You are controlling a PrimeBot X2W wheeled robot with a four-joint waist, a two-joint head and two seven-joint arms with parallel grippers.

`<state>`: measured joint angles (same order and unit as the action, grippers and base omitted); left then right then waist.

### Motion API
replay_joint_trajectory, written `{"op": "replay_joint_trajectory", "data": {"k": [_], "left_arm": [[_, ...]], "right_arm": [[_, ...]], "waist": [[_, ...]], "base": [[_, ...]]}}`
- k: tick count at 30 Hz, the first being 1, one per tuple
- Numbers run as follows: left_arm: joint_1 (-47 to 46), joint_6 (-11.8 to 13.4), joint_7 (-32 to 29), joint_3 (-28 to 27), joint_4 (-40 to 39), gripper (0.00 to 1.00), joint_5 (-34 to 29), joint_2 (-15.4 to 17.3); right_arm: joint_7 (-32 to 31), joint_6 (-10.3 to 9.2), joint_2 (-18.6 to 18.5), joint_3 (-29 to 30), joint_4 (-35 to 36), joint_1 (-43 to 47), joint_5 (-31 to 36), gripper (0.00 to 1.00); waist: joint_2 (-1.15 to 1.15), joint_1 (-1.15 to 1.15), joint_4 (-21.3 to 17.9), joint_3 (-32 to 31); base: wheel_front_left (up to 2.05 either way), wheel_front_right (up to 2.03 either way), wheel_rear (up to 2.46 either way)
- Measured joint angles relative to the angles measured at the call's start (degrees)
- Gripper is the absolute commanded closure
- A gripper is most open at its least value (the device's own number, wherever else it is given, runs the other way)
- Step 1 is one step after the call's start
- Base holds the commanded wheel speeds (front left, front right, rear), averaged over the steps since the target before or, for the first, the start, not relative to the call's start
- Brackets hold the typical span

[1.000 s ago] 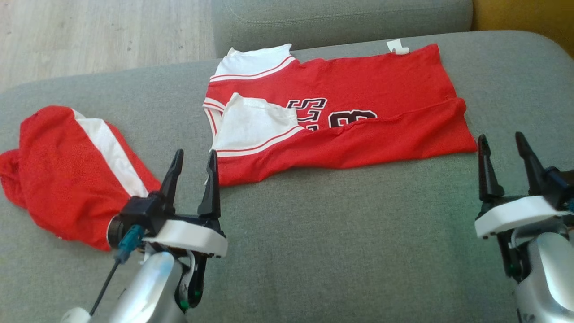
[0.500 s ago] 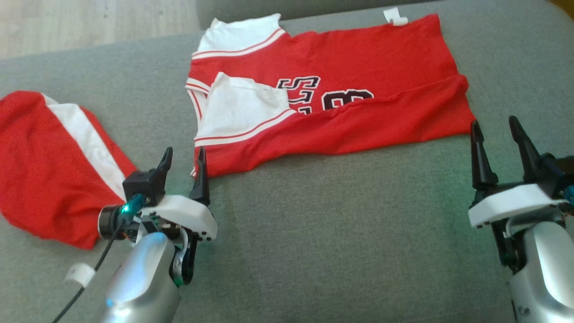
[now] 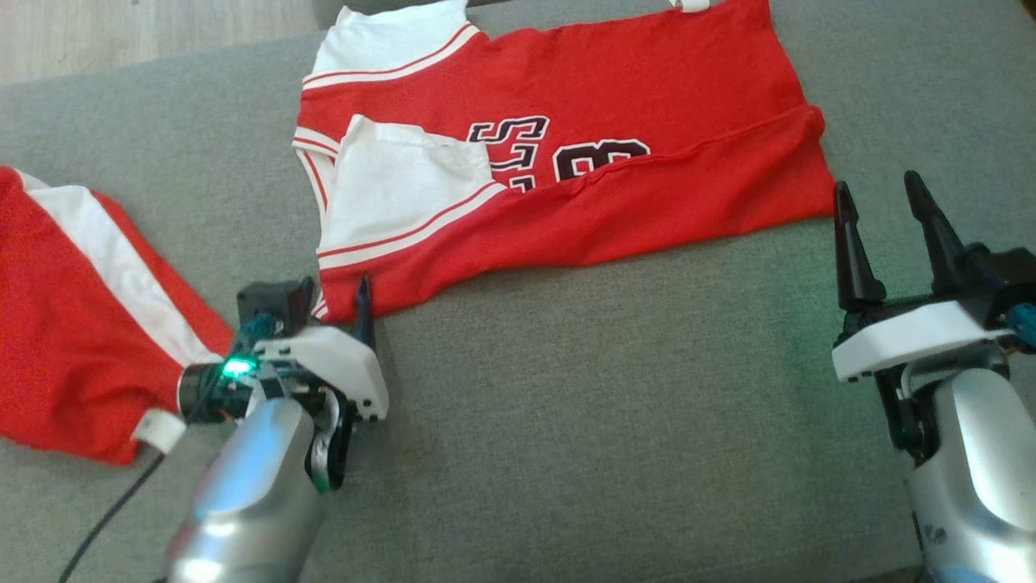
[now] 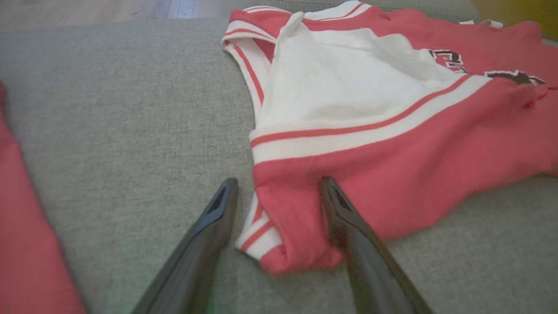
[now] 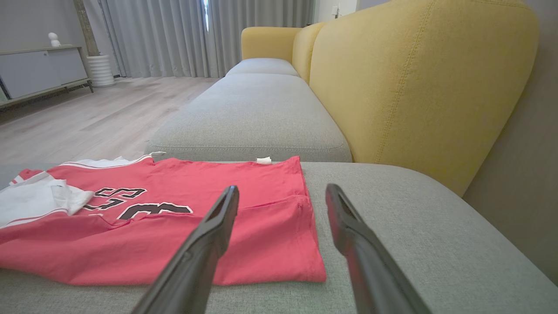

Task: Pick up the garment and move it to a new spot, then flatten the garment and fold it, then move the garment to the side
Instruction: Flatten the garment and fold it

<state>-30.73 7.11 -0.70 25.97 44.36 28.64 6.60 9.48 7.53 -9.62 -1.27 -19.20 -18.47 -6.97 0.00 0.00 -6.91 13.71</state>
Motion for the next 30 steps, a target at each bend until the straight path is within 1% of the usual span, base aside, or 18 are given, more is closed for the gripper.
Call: {"op": "replay_joint_trajectory", "data": {"k": [4, 5, 6, 7, 8, 11, 14, 17, 21, 26, 30], "left_arm": [[-1.6, -0.2, -3.1, 1.2, 0.8, 0.00, -0.8, 0.3], [-2.1, -0.8, -4.4, 1.9, 0.9, 0.02, -1.0, 0.4], [-2.6, -1.3, -5.4, 2.2, 0.9, 0.44, -1.0, 0.5], [-3.1, -1.8, -6.5, 2.4, 1.0, 0.79, -1.0, 0.6], [-3.6, -2.4, -7.5, 2.6, 1.0, 1.00, -1.0, 0.8], [-4.0, -2.8, -8.5, 3.5, 0.9, 1.00, -1.0, 0.8], [-3.9, -2.8, -7.9, 3.5, 0.5, 1.00, -0.9, 0.8], [-2.6, -2.5, -5.1, 3.3, -0.5, 1.00, -0.9, 0.7], [-0.6, -2.3, -0.4, 3.3, -2.9, 1.00, -0.9, 0.5], [-0.6, -2.4, 4.9, 2.8, -7.3, 1.00, -0.9, 0.4], [-0.6, -2.6, 7.7, 2.8, -10.1, 1.00, -0.9, 0.3]], "right_arm": [[0.0, 0.00, 0.0, -0.2, 0.0, -0.7, 0.0, 0.00], [0.0, 0.00, 0.0, -0.2, 0.0, -1.0, 0.0, 0.00], [0.0, 0.00, 0.0, -0.2, 0.0, -1.2, 0.0, 0.00], [0.0, 0.00, 0.0, -0.2, 0.0, -1.4, 0.0, 0.00], [0.0, 0.01, 0.0, -0.2, 0.0, -1.5, 0.0, 0.00], [-0.4, 0.00, 0.0, -0.1, -0.2, -2.1, 0.0, 0.00], [-1.0, 0.00, -0.1, 0.5, -0.9, -2.4, 0.6, 0.00], [-2.6, 0.00, -0.1, 1.3, -2.2, -2.8, 1.4, 0.00], [-6.2, 0.01, -0.2, 3.0, -5.0, -4.9, 3.2, 0.00], [-11.2, 0.00, -0.1, 6.6, -10.2, -8.4, 5.3, 0.00], [-14.9, 0.00, 0.0, 9.6, -15.2, -11.0, 8.2, 0.00]], "waist": [[0.00, 0.00, -0.4, 0.4], [0.00, 0.00, -0.5, 0.6], [0.00, -0.01, -0.5, 0.7], [0.00, 0.00, -0.6, 0.7], [0.00, 0.00, -0.6, 0.8], [0.00, 0.00, -0.3, 0.7], [0.00, 0.00, 0.2, 0.5], [0.00, 0.00, 1.0, 0.0], [0.00, 0.00, 2.1, -0.3], [0.00, 0.00, 3.5, -0.3], [0.00, 0.00, 4.6, 0.2]], "base": [[0.00, 0.00, 0.00], [0.00, 0.00, 0.00], [0.00, 0.00, 0.00], [0.00, 0.00, 0.00], [0.00, 0.00, 0.00], [0.00, 0.00, 0.00], [0.00, 0.00, 0.00], [0.00, 0.00, 0.00], [0.00, 0.00, 0.00], [0.00, 0.00, 0.00], [0.00, 0.00, 0.00]]}}
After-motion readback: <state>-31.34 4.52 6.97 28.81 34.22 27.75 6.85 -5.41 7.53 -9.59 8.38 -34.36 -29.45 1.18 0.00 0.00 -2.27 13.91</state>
